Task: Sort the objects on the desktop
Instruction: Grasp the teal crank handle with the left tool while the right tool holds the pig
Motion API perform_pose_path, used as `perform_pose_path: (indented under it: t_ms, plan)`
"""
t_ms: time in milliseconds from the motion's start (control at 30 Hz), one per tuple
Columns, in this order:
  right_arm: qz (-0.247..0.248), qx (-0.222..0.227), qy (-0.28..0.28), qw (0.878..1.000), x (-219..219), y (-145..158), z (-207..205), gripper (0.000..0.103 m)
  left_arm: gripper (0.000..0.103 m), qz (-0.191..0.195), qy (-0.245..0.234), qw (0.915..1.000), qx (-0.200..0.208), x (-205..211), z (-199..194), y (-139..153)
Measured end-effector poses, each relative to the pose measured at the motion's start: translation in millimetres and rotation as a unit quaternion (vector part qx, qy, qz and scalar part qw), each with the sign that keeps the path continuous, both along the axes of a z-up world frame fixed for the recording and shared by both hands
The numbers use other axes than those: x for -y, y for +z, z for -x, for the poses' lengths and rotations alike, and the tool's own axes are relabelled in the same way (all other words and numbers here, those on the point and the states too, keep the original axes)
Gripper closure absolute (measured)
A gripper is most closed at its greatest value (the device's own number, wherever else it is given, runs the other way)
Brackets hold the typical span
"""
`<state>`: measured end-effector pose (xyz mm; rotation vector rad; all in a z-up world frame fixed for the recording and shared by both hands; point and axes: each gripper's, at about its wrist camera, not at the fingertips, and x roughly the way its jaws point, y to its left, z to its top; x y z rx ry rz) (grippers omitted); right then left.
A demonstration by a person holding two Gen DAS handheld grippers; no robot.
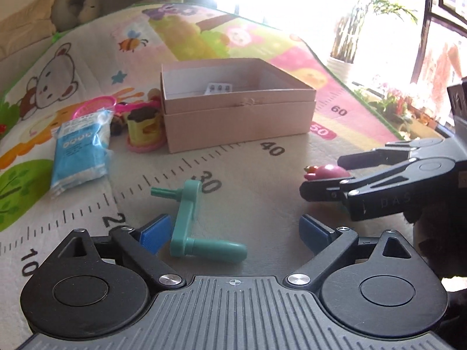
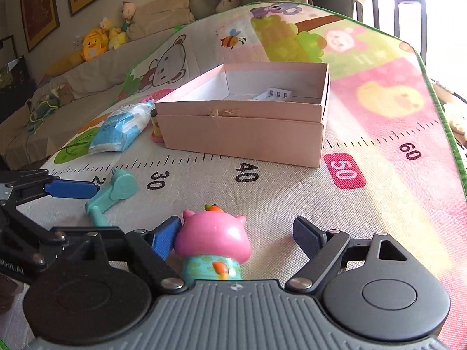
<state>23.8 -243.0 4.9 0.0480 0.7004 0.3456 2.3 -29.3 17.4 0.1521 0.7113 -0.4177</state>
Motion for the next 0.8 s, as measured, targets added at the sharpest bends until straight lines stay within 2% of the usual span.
perform_pose_path:
  t_ms: [100, 233, 433, 500, 600, 633, 667, 733, 800]
  plan:
    - [0.000, 0.000, 0.003, 1.000, -1, 0, 0, 0.015, 0.005, -0.053, 0.034, 0.9980, 0.003, -2, 1, -6]
    - [-0.006, -0.001, 0.004, 1.000, 0, 0, -1, 0.014, 0.004, -0.065, 0.070, 0.9954, -0.005, -17, -3, -5]
    - [-0.005, -0.001, 0.003, 1.000, 0, 0, -1, 0.011, 0.003, -0.106, 0.116, 0.9875, 0.009, -36, -9, -1]
    - [-0.005, -0.001, 0.002, 1.000, -1, 0, -1, 0.010, 0.003, -0.132, 0.141, 0.9808, 0.023, -43, -12, 1]
    - [-0.003, -0.001, 0.000, 1.000, -1, 0, -1, 0.007, 0.003, -0.165, 0.199, 0.9648, 0.048, -55, -17, 4]
    - [-0.002, -0.001, -0.001, 1.000, -2, 0, -1, 0.007, 0.003, -0.162, 0.215, 0.9618, 0.051, -60, -18, 7]
    - [0.000, -0.001, -0.001, 1.000, -2, 0, -1, 0.006, 0.003, -0.137, 0.220, 0.9646, 0.049, -67, -17, 12]
    - [0.003, -0.001, -0.002, 1.000, -3, 0, -1, 0.006, 0.003, -0.063, 0.192, 0.9788, 0.031, -74, -12, 20]
    - [0.004, -0.001, -0.001, 1.000, -4, 0, -1, 0.006, 0.001, -0.011, 0.151, 0.9884, 0.015, -71, -7, 24]
